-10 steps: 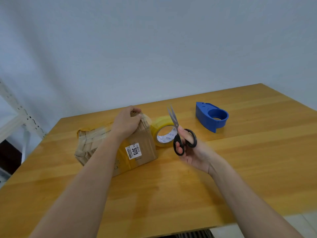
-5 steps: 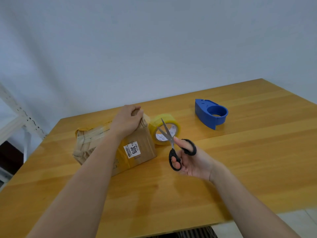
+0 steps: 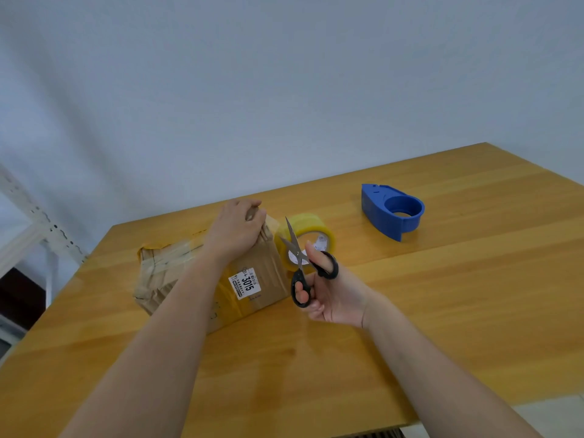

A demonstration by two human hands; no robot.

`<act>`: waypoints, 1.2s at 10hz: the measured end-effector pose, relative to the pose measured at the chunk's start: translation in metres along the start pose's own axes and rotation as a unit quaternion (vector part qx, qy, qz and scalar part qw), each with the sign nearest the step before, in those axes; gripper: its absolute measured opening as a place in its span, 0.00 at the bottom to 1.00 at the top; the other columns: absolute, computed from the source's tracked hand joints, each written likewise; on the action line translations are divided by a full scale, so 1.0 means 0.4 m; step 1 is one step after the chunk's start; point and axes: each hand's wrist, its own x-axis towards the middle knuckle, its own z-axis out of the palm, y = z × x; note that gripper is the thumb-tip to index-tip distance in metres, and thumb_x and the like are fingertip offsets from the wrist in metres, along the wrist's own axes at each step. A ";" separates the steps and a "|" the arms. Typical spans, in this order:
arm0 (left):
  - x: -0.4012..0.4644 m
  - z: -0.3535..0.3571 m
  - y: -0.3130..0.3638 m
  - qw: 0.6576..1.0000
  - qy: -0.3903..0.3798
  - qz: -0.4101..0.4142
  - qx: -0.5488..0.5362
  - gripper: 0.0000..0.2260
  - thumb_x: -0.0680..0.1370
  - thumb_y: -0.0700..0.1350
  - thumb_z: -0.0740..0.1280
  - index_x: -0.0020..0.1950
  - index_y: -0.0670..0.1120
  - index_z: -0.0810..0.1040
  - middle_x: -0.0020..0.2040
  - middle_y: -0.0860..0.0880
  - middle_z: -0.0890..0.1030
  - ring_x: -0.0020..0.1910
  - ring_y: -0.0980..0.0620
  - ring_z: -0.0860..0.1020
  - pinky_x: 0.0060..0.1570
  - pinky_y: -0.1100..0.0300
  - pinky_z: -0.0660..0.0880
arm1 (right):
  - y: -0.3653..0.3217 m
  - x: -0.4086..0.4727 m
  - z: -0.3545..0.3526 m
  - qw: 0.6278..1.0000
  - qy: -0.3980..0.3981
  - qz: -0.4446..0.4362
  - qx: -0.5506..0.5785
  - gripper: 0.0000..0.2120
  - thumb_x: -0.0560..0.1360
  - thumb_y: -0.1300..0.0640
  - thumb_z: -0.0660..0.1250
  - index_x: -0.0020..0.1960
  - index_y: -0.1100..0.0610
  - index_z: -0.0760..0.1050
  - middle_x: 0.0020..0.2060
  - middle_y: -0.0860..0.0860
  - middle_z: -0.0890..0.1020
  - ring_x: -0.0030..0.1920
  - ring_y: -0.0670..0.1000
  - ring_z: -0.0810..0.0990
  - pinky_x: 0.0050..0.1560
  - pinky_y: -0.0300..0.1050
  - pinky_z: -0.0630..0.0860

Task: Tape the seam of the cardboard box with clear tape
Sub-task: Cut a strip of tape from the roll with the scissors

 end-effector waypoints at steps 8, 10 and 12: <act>-0.001 -0.001 0.001 1.000 0.003 -0.005 -0.010 0.18 0.81 0.53 0.56 0.70 0.50 0.69 0.68 0.48 0.69 0.70 0.49 0.64 0.68 0.51 0.62 | -0.017 0.061 0.003 0.999 0.014 -0.025 0.024 0.31 0.61 0.28 0.69 0.37 0.58 0.72 0.29 0.49 0.72 0.26 0.45 0.64 0.25 0.33 0.60; -0.004 -0.001 0.004 1.000 0.002 -0.005 -0.012 0.18 0.81 0.52 0.55 0.70 0.50 0.69 0.69 0.48 0.69 0.70 0.49 0.64 0.68 0.52 0.62 | -0.013 0.059 0.009 0.998 0.028 -0.037 0.030 0.30 0.63 0.29 0.68 0.37 0.57 0.71 0.29 0.48 0.71 0.26 0.44 0.62 0.26 0.33 0.59; -0.004 -0.002 0.003 1.000 0.001 -0.005 -0.011 0.18 0.81 0.52 0.55 0.71 0.50 0.69 0.69 0.48 0.69 0.70 0.49 0.64 0.68 0.52 0.61 | -0.012 0.053 0.018 0.997 0.036 -0.051 0.036 0.28 0.63 0.30 0.69 0.36 0.57 0.70 0.28 0.48 0.71 0.26 0.44 0.61 0.24 0.33 0.58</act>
